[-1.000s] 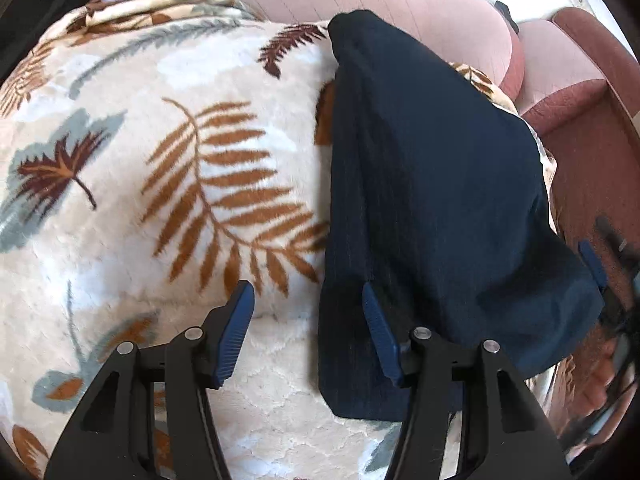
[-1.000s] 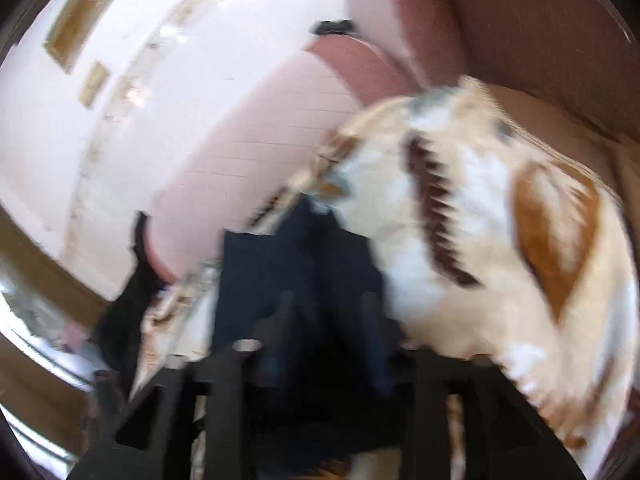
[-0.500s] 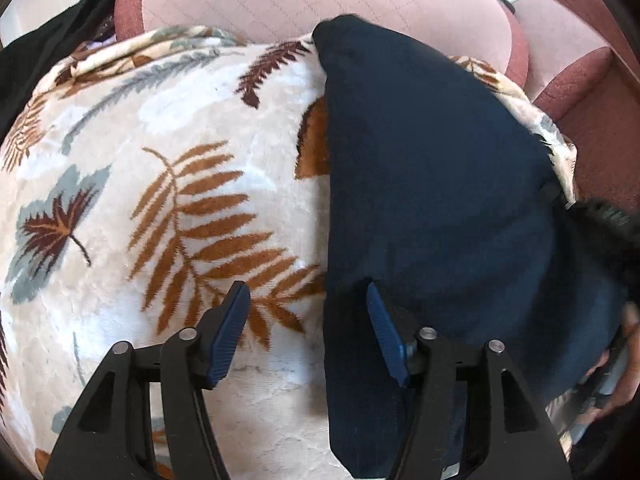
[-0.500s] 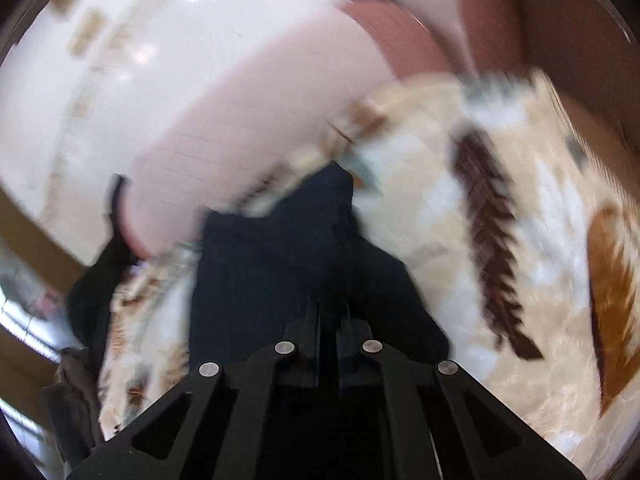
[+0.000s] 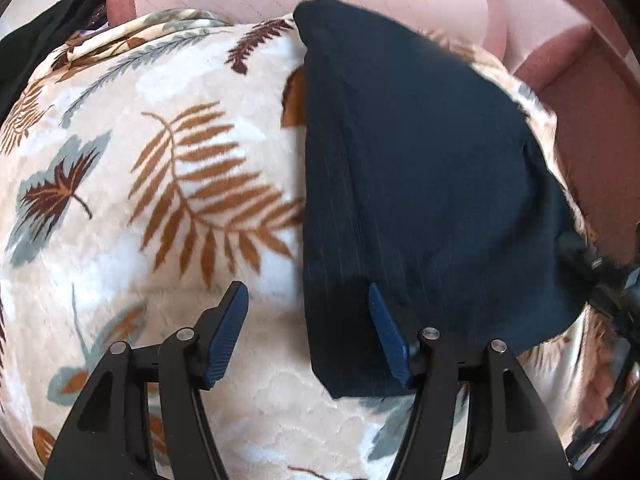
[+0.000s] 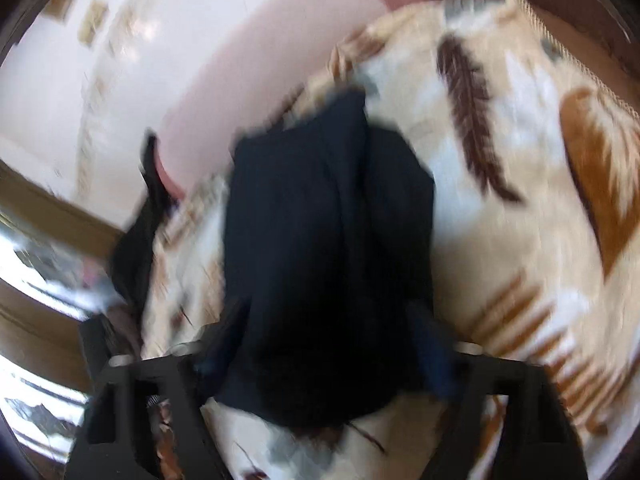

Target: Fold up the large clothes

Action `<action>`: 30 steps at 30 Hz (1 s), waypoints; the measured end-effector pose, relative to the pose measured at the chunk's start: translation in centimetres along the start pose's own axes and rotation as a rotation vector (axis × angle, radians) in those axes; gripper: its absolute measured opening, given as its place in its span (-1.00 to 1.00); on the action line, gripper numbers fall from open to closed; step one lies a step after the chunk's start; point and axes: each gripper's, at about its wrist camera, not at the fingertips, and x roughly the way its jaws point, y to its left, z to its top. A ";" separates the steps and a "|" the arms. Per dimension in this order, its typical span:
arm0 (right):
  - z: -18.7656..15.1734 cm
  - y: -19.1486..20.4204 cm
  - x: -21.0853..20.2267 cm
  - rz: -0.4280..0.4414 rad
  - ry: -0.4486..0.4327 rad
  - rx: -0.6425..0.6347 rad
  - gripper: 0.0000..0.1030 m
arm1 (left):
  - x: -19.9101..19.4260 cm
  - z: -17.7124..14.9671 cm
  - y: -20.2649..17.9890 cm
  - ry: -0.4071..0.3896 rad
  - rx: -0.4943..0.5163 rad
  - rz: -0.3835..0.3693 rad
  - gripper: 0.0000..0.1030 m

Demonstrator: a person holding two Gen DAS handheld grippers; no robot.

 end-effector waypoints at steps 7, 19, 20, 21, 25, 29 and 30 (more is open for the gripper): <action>-3.2 -3.9 1.2 -0.078 -0.036 0.056 -1.00 | 1.4 -0.8 0.5 0.026 -0.037 -0.014 0.60; 0.6 2.3 -4.6 -0.079 -0.314 -0.098 -0.25 | -0.4 3.0 -1.3 -0.076 -0.020 -0.037 0.58; 0.7 2.1 -3.2 -0.107 -0.296 -0.104 -0.26 | 0.5 3.0 -1.7 -0.060 -0.019 -0.026 0.58; 0.7 1.9 -1.9 -0.147 -0.273 -0.111 -0.32 | 1.2 3.0 -1.9 -0.046 -0.018 -0.018 0.58; 0.2 -1.0 2.6 -0.238 -0.140 -0.057 -0.31 | 3.5 2.4 -1.9 0.007 -0.033 -0.019 0.60; 1.3 0.7 0.1 -0.238 -0.195 -0.067 -0.29 | 3.0 2.6 -1.6 -0.006 -0.036 -0.027 0.59; 1.9 1.5 -0.5 -0.246 -0.226 -0.088 -0.26 | 2.7 2.9 -1.5 -0.017 -0.036 -0.020 0.59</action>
